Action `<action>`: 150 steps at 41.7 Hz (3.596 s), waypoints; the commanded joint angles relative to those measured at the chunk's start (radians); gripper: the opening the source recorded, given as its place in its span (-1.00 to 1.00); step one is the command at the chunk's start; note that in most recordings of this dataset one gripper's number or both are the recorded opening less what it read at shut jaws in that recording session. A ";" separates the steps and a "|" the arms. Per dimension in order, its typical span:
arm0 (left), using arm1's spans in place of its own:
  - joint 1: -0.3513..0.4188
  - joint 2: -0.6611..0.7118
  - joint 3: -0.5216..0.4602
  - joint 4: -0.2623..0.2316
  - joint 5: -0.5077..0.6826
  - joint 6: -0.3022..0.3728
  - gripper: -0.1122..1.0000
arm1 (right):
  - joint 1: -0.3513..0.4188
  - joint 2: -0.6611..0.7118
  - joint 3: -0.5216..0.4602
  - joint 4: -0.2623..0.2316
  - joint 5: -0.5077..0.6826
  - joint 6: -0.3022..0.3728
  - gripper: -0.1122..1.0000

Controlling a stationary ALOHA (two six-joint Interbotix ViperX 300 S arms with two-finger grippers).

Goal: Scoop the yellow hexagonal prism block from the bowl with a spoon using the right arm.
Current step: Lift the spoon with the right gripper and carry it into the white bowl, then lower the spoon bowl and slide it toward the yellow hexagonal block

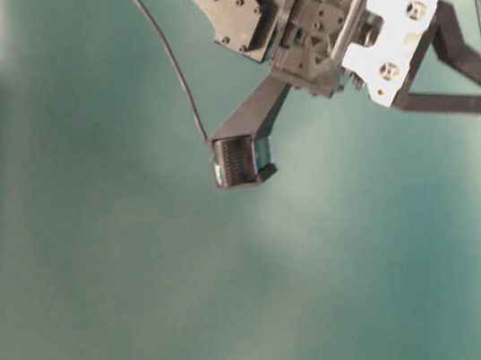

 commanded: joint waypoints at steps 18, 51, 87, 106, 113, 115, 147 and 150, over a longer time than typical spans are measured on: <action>0.002 0.009 -0.026 0.003 -0.009 -0.005 -0.79 | -0.002 -0.074 -0.015 -0.009 -0.041 0.003 -0.38; 0.002 0.009 -0.025 0.003 -0.009 -0.005 -0.79 | -0.002 -0.100 0.023 -0.009 -0.092 0.002 -0.38; 0.002 0.011 -0.025 0.003 -0.005 -0.005 -0.79 | 0.023 -0.163 0.023 -0.011 -0.086 0.003 -0.38; 0.003 0.011 -0.025 0.003 -0.002 -0.005 -0.79 | 0.023 -0.287 0.012 -0.009 0.150 0.052 -0.38; 0.002 0.011 -0.025 0.003 -0.002 -0.005 -0.79 | 0.008 -0.279 0.000 -0.009 0.268 0.095 -0.38; 0.002 0.011 -0.025 0.003 -0.002 -0.005 -0.79 | 0.005 -0.273 -0.005 -0.011 0.288 0.107 -0.38; 0.002 0.012 -0.023 0.003 -0.002 -0.005 -0.79 | 0.002 -0.101 -0.025 -0.109 0.275 0.215 -0.38; 0.002 0.011 -0.023 0.003 -0.002 -0.005 -0.79 | 0.002 -0.084 -0.026 -0.112 0.253 0.218 -0.38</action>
